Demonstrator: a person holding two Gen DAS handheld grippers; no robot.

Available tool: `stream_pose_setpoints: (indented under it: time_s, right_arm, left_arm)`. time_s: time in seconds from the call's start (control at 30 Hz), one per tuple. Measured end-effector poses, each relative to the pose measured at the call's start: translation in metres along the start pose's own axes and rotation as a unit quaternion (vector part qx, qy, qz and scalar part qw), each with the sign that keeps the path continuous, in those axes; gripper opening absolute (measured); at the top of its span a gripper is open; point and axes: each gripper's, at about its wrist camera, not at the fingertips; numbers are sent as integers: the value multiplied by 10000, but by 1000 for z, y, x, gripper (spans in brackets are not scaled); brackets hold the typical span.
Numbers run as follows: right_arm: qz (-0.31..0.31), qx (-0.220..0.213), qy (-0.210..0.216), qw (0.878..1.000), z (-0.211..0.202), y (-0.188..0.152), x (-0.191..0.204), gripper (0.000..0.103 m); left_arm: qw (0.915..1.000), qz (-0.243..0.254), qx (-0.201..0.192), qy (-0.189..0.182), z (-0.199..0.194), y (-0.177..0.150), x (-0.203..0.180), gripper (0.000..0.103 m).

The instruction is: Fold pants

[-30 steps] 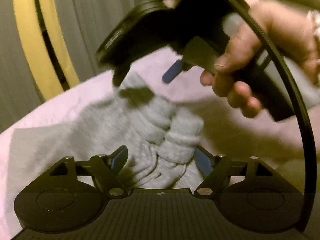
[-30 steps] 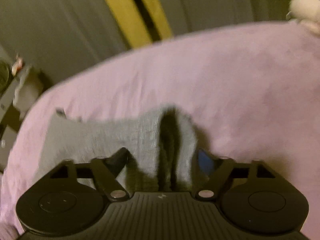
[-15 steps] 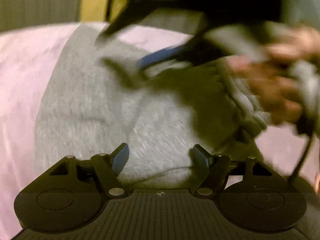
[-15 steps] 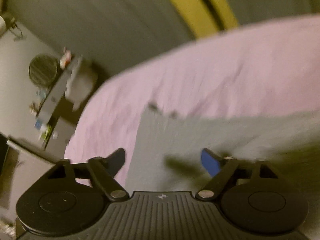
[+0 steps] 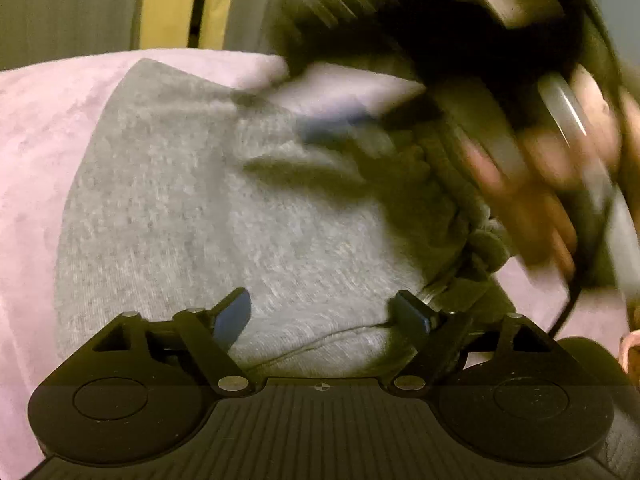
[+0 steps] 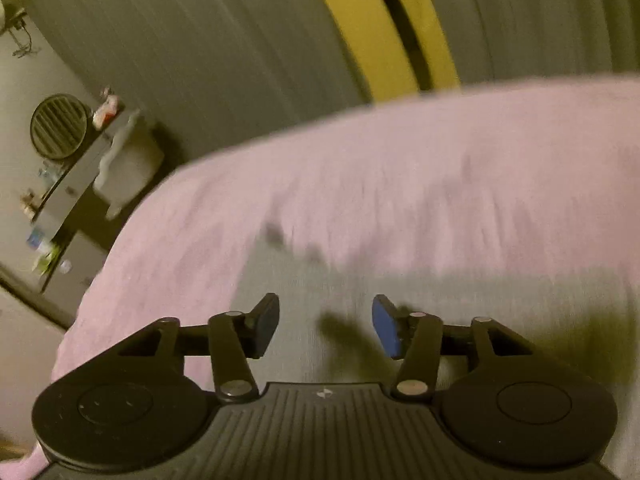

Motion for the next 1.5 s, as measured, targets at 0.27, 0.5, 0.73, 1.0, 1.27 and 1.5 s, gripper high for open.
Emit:
stream_pose_setpoints:
  time_s: [0.27, 0.5, 0.73, 1.0, 1.27, 1.5]
  right_arm:
    - [455, -300, -875, 9947, -72, -55, -53, 33]
    - [-363, -301, -494, 9977, -70, -72, -14, 88]
    - [-981, -121, -569, 9935, -87, -78, -8, 83]
    - [-158, -174, -1116, 9935, -107, -68, -60, 102]
    - [1098, 205, -302, 9933, -66, -46, -126, 103]
    - [1522, 298, 152, 9878, -34, -35, -153, 103]
  left_arm:
    - [9962, -846, -104, -201, -37, 8, 18, 86]
    - [9940, -1037, -206, 289, -76, 23, 11, 88]
    - [9847, -1055, -550, 1276, -100, 43, 38, 94]
    - [9876, -730, -370, 1340, -77, 60, 59, 95]
    - [9965, -25, 171, 820, -38, 66, 73, 97]
    - [9957, -745, 542, 103, -7, 69, 122, 100]
Point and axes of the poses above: each gripper's, at about its wrist camera, not at the fingertips, and z roughly the way its jaws point, x to its left, y to its top, and after that the axes turned 5 degrees about -x, right-handed
